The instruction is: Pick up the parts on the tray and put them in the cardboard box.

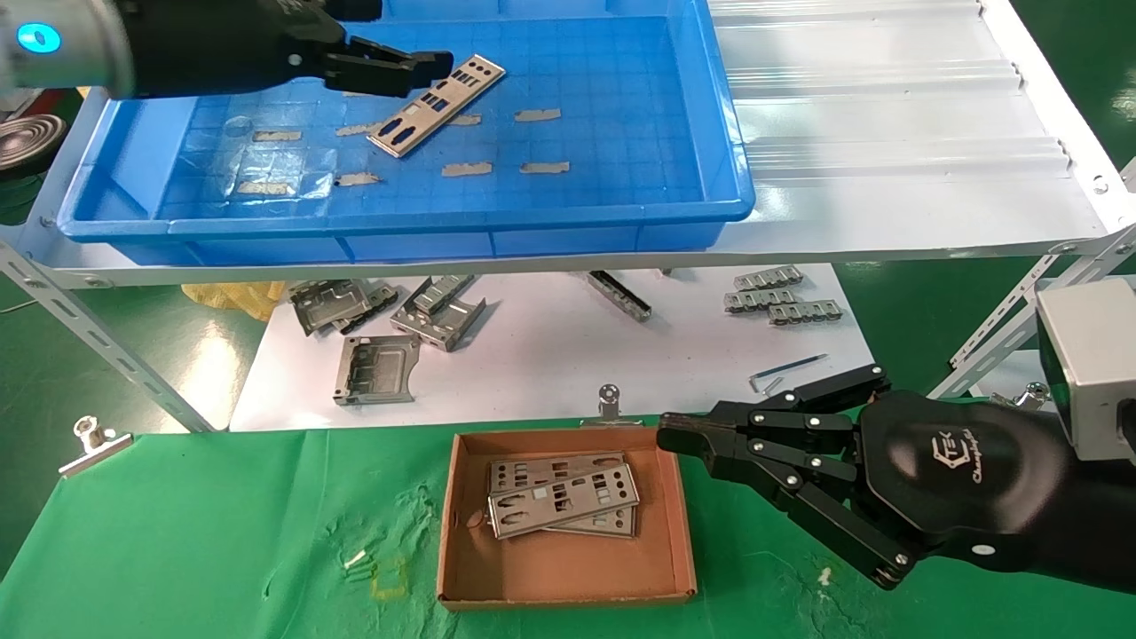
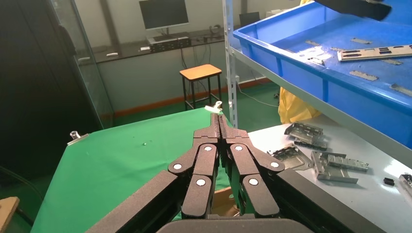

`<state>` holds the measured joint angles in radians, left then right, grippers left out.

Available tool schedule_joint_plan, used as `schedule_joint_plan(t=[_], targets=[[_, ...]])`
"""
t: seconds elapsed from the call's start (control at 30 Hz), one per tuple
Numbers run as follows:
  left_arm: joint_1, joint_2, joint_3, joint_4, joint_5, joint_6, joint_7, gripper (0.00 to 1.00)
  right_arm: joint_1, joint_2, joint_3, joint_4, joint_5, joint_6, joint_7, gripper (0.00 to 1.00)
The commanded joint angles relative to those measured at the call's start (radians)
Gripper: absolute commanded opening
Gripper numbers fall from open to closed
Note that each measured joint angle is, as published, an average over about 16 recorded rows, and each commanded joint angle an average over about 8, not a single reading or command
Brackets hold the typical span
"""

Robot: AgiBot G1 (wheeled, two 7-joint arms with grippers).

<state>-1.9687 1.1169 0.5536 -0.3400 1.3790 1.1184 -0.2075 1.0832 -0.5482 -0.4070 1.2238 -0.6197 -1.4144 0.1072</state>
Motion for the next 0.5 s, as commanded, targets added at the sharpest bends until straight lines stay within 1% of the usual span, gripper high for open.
schedule_joint_plan(t=[0.03, 0.13, 0.17, 0.4, 0.43, 0.47, 0.5], targets=[[-0.032, 0.04, 0.015, 0.08, 0.029, -0.04, -0.002, 1.0, 0.0, 0.0, 0.0, 0.0, 0.0, 0.0, 0.0, 0.53], [-0.046, 0.076, 0.024, 0.145, 0.042, -0.058, 0.002, 1.0, 0.0, 0.0, 0.0, 0.0, 0.0, 0.0, 0.0, 0.91], [-0.049, 0.086, 0.026, 0.163, 0.046, -0.064, 0.005, 1.0, 0.0, 0.0, 0.0, 0.0, 0.0, 0.0, 0.0, 1.0], [-0.064, 0.13, 0.035, 0.251, 0.06, -0.104, 0.025, 1.0, 0.0, 0.0, 0.0, 0.0, 0.0, 0.0, 0.0, 1.0], [-0.065, 0.133, 0.035, 0.259, 0.061, -0.107, 0.028, 0.95, 0.0, 0.0, 0.0, 0.0, 0.0, 0.0, 0.0, 1.0], [-0.065, 0.134, 0.036, 0.267, 0.062, -0.108, 0.031, 0.87, 0.0, 0.0, 0.0, 0.0, 0.0, 0.0, 0.0, 1.0], [-0.065, 0.136, 0.037, 0.273, 0.062, -0.109, 0.035, 0.75, 0.0, 0.0, 0.0, 0.0, 0.0, 0.0, 0.0, 1.0]])
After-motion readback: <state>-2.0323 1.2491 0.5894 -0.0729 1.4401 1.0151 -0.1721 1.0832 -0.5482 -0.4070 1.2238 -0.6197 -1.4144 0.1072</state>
